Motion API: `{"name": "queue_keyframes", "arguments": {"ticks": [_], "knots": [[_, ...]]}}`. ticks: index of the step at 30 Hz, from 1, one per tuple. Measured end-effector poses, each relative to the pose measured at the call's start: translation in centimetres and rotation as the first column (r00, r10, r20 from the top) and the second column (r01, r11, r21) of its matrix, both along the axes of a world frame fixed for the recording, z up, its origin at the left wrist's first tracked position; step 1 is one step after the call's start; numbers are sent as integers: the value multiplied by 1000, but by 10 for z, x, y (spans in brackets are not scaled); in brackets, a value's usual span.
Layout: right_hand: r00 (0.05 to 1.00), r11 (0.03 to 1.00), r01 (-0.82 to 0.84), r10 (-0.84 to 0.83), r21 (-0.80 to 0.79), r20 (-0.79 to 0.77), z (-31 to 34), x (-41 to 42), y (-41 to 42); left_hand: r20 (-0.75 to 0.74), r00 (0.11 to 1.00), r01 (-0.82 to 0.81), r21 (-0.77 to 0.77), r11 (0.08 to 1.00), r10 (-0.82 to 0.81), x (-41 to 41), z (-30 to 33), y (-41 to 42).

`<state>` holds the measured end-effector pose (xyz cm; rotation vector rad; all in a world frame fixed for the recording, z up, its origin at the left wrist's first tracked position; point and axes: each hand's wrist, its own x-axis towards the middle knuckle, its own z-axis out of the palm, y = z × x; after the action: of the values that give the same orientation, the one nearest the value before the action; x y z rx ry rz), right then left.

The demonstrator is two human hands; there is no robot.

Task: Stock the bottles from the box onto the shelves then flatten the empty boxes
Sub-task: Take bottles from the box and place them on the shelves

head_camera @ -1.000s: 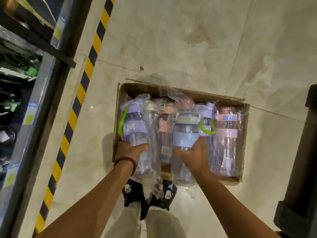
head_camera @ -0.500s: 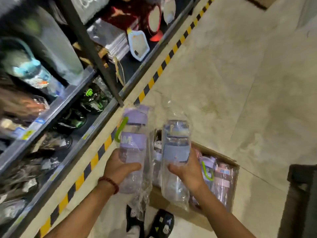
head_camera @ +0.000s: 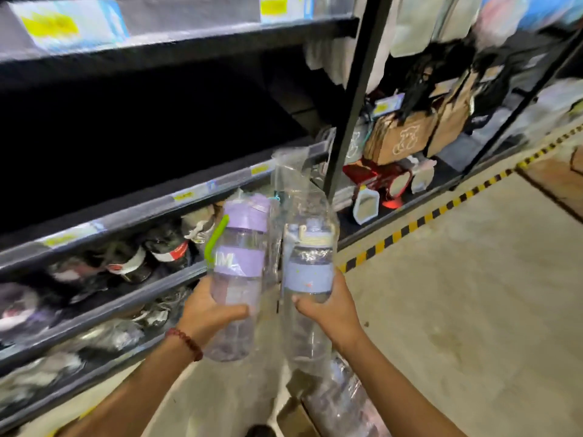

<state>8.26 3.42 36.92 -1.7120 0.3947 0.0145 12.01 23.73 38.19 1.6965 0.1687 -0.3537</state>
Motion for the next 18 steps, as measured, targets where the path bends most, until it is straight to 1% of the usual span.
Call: {"name": "queue_keyframes", "arguments": {"ticks": [3,6,8,11,13,18], "knots": [[992,993,-108,111,-42,52,28,16,36,75,994,-76,15,997,75,-4,33,39],[974,976,-208,213,-66,81,48,31,70,147,983,-125,76,989,113,-7,51,81],[961,964,-256,263,-76,91,57,42,94,171,972,-180,85,980,163,-8,62,107],[939,942,-328,334,-75,82,61,60,131,160,954,-268,89,959,252,-5,74,142],[928,930,-362,366,-70,71,62,75,157,164,946,-298,89,950,281,0,78,165],[903,902,-427,429,-60,27,54,110,230,134,922,-372,46,927,363,21,68,227]]}}
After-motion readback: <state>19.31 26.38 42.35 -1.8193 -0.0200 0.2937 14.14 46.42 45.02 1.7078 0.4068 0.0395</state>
